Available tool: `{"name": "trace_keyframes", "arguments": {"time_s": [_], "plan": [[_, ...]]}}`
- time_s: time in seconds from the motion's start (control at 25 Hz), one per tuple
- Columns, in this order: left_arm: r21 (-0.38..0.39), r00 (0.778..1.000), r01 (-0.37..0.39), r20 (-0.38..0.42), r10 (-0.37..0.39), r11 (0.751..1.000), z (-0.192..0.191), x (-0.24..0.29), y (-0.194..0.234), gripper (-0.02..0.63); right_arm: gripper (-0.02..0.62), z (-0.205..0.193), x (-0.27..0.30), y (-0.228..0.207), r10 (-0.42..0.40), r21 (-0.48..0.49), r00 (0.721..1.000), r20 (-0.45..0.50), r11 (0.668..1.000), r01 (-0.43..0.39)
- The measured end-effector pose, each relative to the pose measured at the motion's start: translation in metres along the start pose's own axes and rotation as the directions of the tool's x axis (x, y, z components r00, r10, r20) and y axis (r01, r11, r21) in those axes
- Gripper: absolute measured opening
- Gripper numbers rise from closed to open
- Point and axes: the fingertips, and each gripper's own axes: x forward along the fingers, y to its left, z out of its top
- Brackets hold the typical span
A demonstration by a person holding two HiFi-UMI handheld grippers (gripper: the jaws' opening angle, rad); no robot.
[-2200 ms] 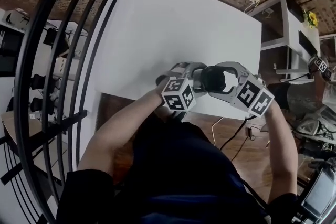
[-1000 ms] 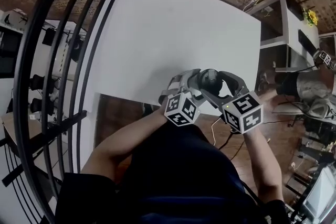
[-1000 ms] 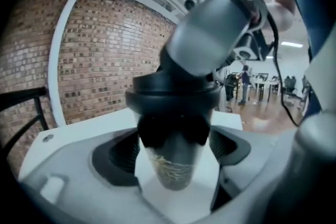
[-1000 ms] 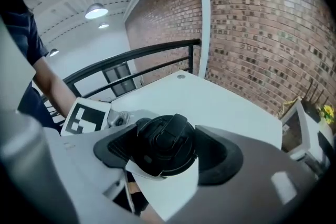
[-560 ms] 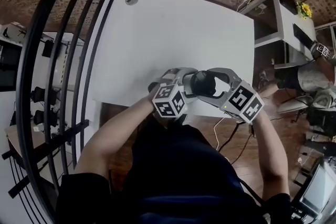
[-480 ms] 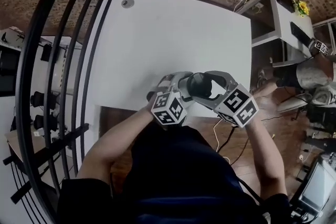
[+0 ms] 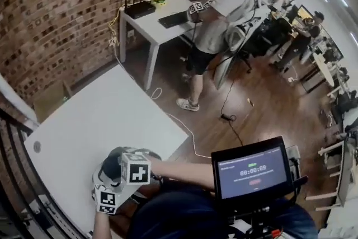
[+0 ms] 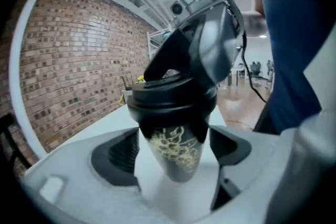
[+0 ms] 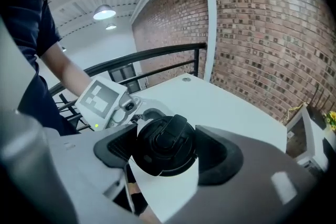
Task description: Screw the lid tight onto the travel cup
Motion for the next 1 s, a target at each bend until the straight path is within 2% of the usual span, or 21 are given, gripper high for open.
{"name": "trace_keyframes", "arguments": {"time_s": [0.12,0.2,0.32,0.44,0.52,0.6,0.8,1.0], "plan": [[0.046,0.991,0.121,-0.054,-0.118,0.992,0.004,0.013,-0.003,0.424,0.350,0.000,-0.011,-0.001,0.051,-0.074,0.999,-0.002,0.996,-0.051],[0.051,0.990,0.132,-0.059,-0.129,0.990,0.012,0.016,0.000,0.421,0.350,0.006,-0.015,-0.003,0.058,-0.093,0.998,-0.013,0.994,-0.059],[0.009,0.996,0.081,-0.037,-0.081,0.997,0.025,0.015,0.004,0.405,0.350,0.015,-0.028,-0.009,0.018,-0.036,1.000,-0.014,0.999,-0.019],[-0.056,0.998,-0.056,-0.021,0.055,0.997,0.031,0.014,0.004,0.405,0.350,0.014,-0.035,-0.009,-0.051,0.044,0.999,0.006,0.998,0.051],[-0.099,0.986,-0.169,-0.016,0.168,0.981,0.028,0.013,0.008,0.405,0.350,0.014,-0.032,-0.009,-0.111,0.092,0.994,0.015,0.990,0.110],[-0.126,0.971,-0.237,-0.019,0.237,0.963,0.030,0.011,0.015,0.405,0.350,0.017,-0.028,-0.011,-0.151,0.131,0.988,0.018,0.980,0.147],[-0.131,0.970,-0.242,-0.031,0.240,0.961,0.055,0.015,0.011,0.407,0.350,0.016,-0.042,-0.012,-0.143,0.147,0.990,0.022,0.980,0.138],[-0.117,0.970,-0.242,-0.025,0.241,0.963,0.044,0.020,-0.005,0.407,0.348,-0.001,-0.041,-0.004,-0.163,0.182,0.987,0.009,0.970,0.159]]}}
